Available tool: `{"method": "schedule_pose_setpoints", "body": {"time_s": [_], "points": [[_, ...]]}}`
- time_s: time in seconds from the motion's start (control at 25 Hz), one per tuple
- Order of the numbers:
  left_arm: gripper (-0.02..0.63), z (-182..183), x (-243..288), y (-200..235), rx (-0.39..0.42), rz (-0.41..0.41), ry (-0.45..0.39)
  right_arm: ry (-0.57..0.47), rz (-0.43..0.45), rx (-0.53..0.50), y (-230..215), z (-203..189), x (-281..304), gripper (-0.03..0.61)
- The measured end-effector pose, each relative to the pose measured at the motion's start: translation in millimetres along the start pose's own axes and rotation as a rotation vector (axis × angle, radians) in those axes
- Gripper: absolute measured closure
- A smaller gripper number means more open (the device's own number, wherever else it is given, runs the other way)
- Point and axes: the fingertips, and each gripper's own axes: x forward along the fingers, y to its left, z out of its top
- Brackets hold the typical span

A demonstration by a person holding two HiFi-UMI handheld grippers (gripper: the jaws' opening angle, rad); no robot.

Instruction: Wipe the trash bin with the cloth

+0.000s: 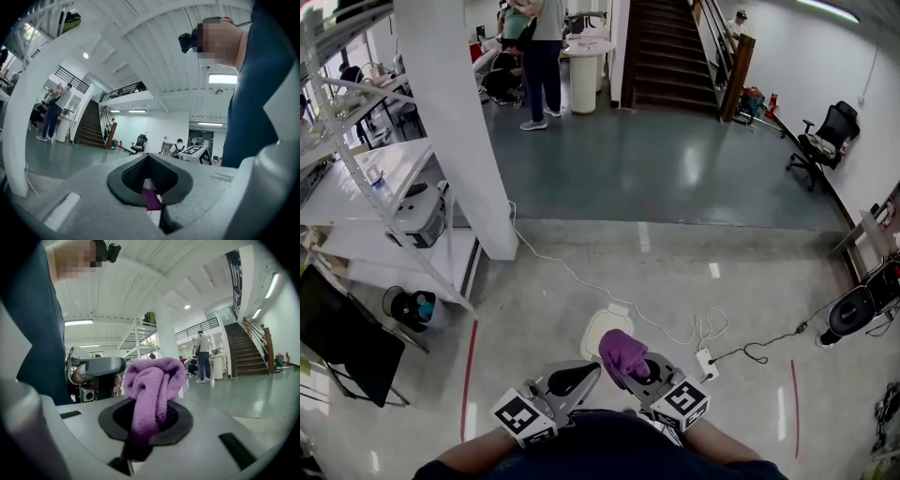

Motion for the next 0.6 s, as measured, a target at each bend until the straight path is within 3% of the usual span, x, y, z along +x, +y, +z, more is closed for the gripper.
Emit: {"method": "schedule_pose_setpoints", "body": {"time_s": [0.6], "points": [[0.615,1,-6,-15,0.028,0.006,0.006,0.021,0.037,-0.004,14,-5,-1,0.511]]}}
